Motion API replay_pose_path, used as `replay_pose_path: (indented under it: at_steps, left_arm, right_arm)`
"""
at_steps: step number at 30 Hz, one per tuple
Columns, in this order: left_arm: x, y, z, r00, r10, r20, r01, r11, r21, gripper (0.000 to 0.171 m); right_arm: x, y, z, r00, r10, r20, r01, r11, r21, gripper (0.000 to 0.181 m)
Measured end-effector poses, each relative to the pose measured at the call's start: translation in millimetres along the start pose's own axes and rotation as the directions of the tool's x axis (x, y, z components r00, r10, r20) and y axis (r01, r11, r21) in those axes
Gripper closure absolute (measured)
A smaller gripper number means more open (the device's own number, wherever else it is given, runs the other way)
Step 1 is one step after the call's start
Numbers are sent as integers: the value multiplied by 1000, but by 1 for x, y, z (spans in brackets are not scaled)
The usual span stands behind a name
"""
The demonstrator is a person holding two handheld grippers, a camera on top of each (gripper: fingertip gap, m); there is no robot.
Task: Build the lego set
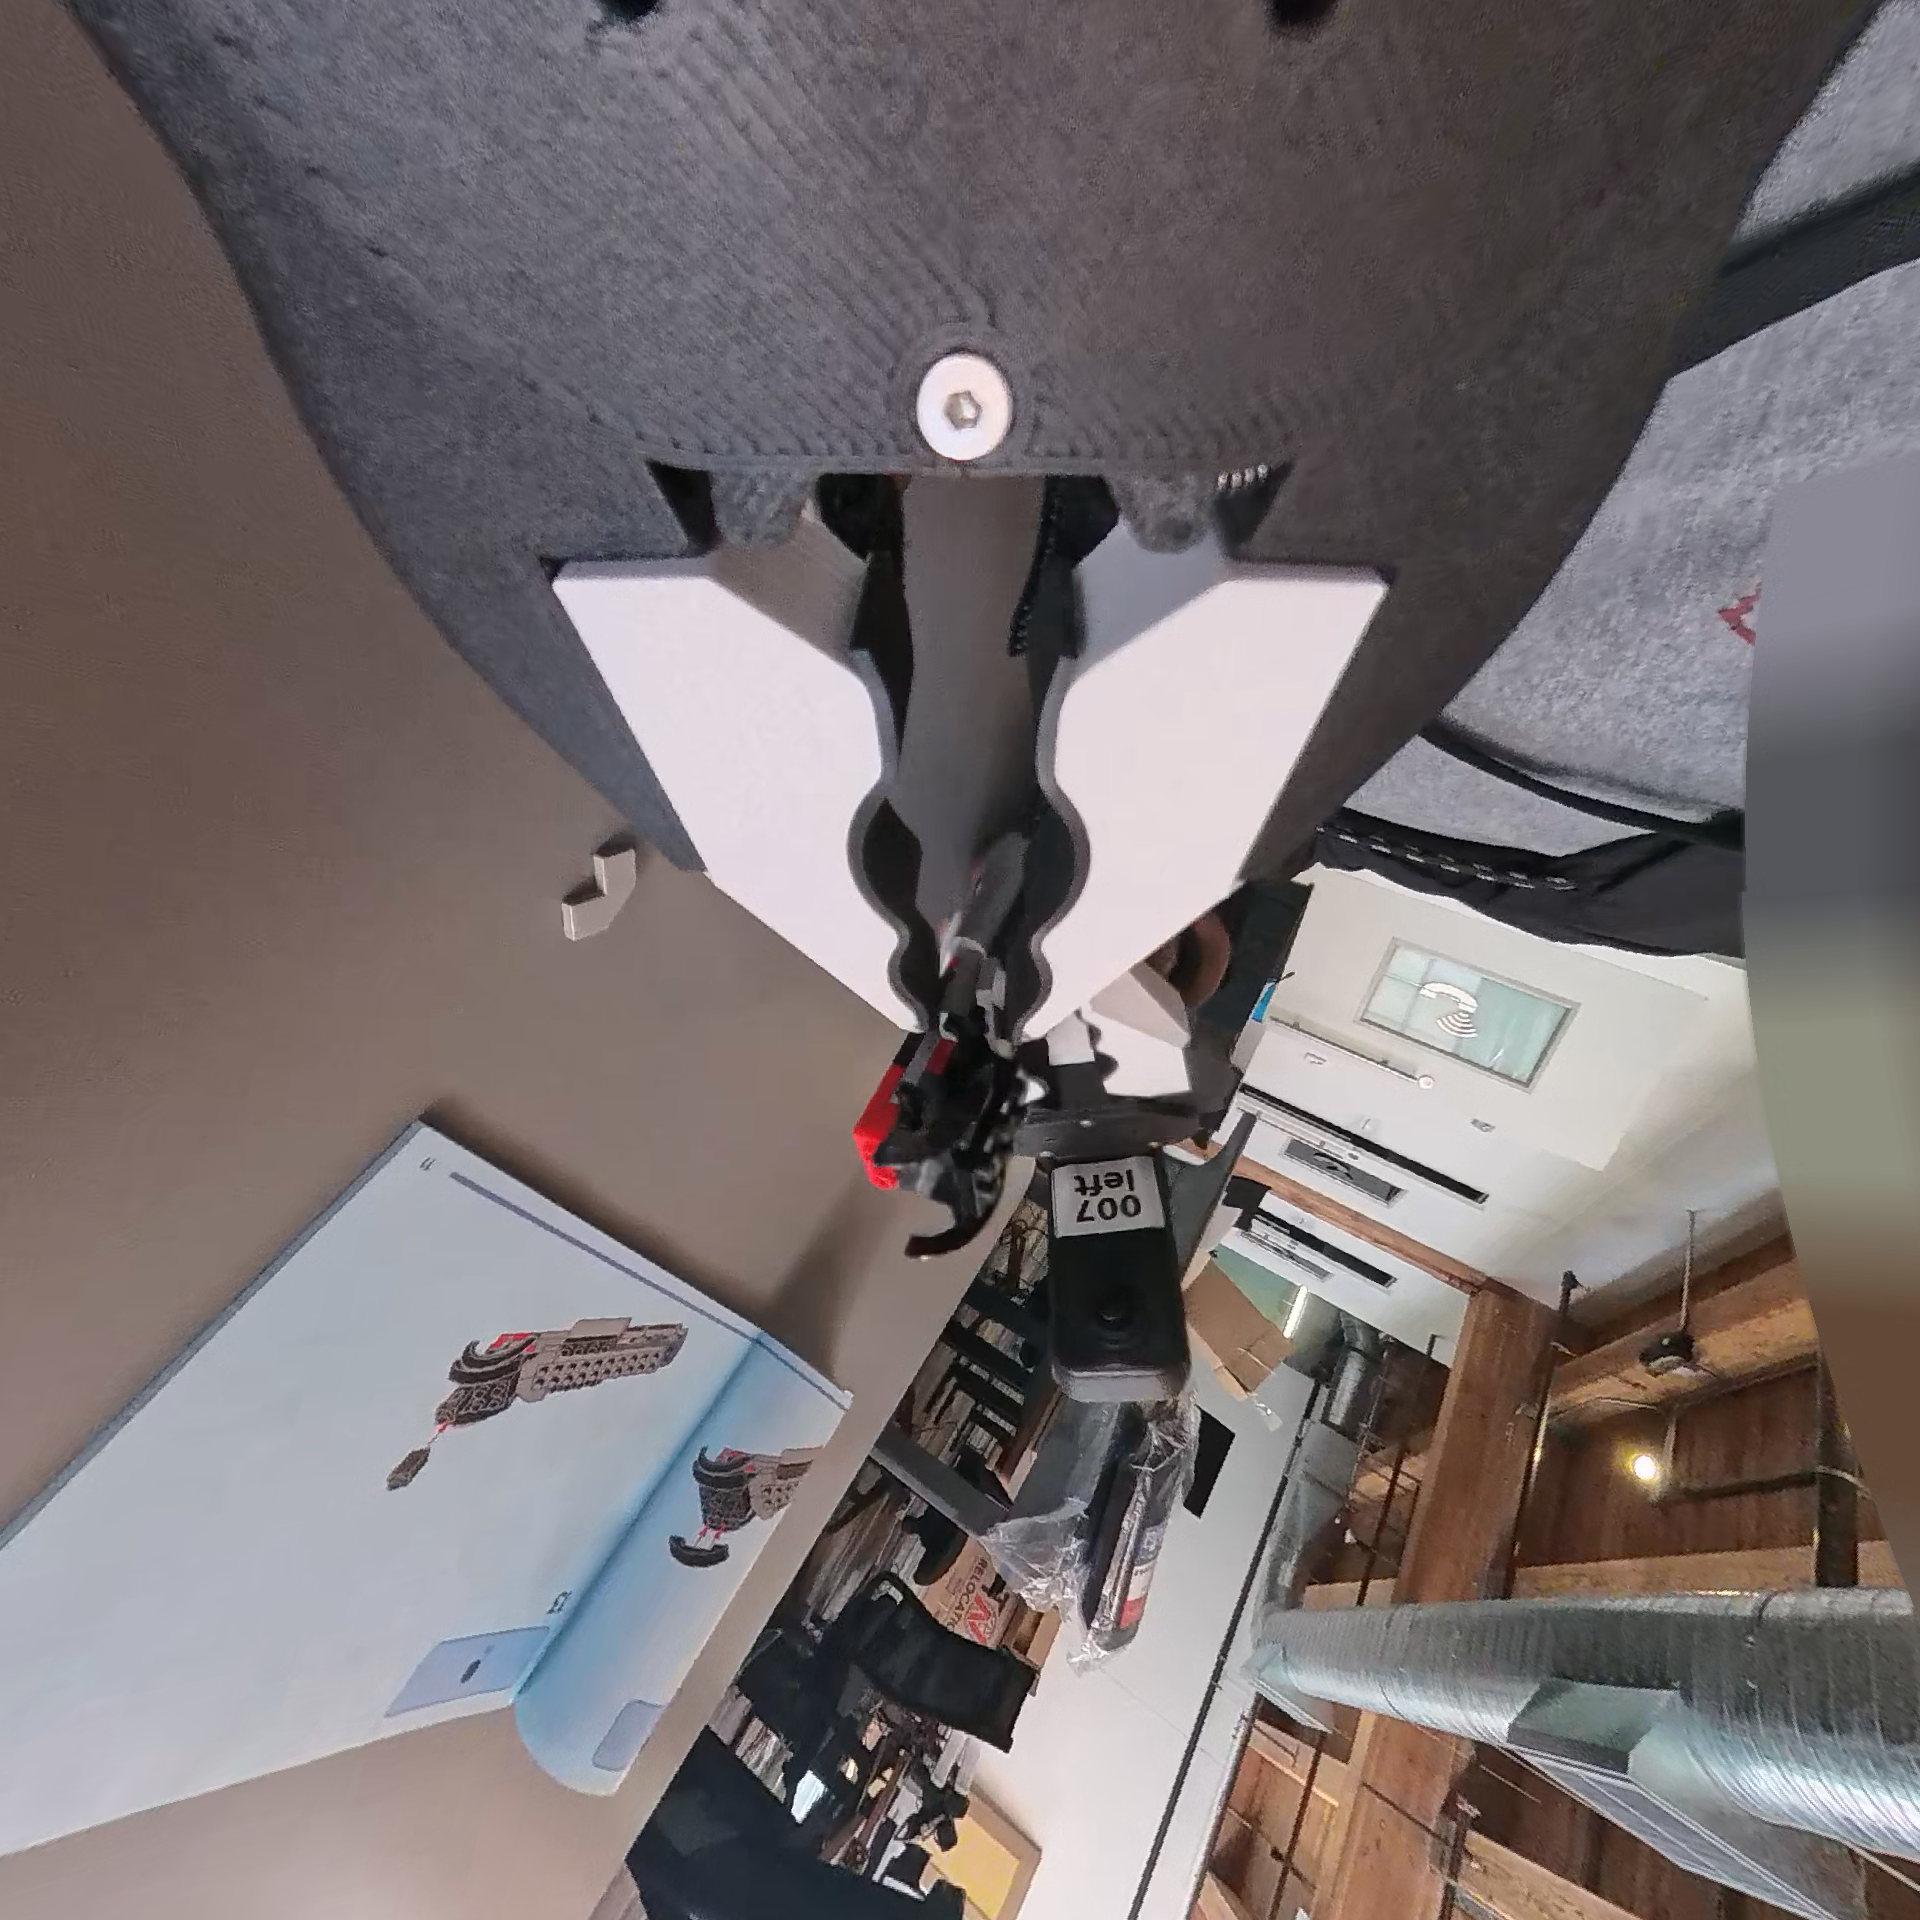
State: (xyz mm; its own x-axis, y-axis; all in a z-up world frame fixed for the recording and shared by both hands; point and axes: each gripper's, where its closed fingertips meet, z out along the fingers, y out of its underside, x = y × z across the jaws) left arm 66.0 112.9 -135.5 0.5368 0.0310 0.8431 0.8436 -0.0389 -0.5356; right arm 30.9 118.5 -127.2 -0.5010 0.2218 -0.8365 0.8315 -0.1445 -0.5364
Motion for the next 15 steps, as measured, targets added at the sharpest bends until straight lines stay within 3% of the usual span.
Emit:
replay_pose_path:
  at_steps: [6,15]
  left_arm:
    - [0,-5,-2,999,38,5,-38,999,20,147]
    - [-3,-8,1,962,244,124,-246,969,-1,152]
  right_arm:
    - [-2,-2,0,1000,-13,6,13,1000,18,169]
    - [0,-3,-2,1000,-4,3,4,999,36,166]
